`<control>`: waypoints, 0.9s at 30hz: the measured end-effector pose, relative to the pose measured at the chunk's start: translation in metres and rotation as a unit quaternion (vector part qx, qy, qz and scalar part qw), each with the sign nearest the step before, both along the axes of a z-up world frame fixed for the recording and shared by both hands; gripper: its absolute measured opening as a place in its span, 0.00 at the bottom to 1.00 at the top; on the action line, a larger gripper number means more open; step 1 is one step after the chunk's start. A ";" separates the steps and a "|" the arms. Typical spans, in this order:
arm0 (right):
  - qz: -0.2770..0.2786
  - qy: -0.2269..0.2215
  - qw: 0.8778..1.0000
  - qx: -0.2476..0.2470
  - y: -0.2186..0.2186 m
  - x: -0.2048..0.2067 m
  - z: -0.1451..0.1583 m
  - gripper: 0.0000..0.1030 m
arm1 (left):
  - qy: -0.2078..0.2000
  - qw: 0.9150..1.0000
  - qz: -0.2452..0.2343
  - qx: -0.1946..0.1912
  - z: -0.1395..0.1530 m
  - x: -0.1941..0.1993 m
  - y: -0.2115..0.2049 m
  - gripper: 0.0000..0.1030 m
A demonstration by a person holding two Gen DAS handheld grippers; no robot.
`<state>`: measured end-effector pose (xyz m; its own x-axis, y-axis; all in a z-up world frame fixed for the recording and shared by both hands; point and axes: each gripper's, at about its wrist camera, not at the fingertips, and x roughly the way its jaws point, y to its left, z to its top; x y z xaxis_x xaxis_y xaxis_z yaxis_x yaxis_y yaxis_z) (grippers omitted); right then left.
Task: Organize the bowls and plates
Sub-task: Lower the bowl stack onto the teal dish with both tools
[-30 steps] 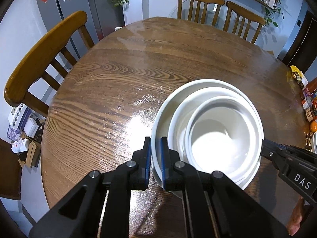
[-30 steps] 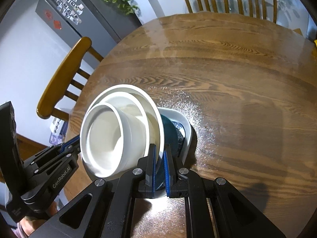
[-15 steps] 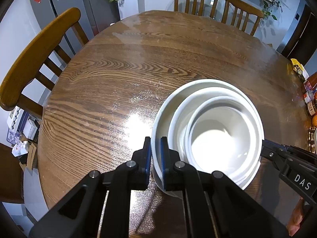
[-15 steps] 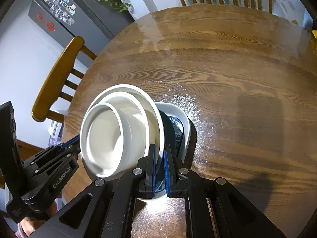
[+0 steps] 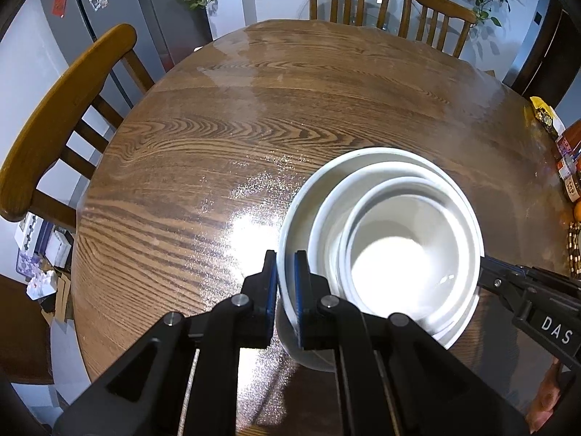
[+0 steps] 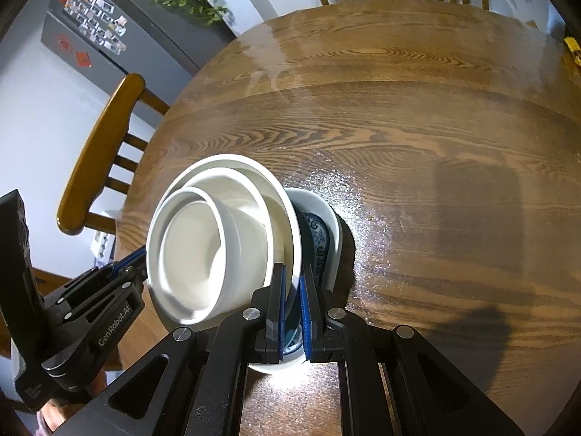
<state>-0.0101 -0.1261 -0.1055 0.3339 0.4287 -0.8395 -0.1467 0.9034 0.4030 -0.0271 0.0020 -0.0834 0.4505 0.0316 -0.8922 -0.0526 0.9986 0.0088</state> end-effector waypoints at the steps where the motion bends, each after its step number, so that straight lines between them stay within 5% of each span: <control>1: -0.001 0.001 1.000 0.001 -0.001 0.000 0.000 0.10 | 0.000 1.000 -0.001 0.001 0.000 0.000 0.000 0.04; 27: -0.015 -0.020 1.000 -0.013 0.002 -0.001 0.004 0.10 | -0.006 1.000 -0.003 -0.005 -0.003 0.003 0.002 0.06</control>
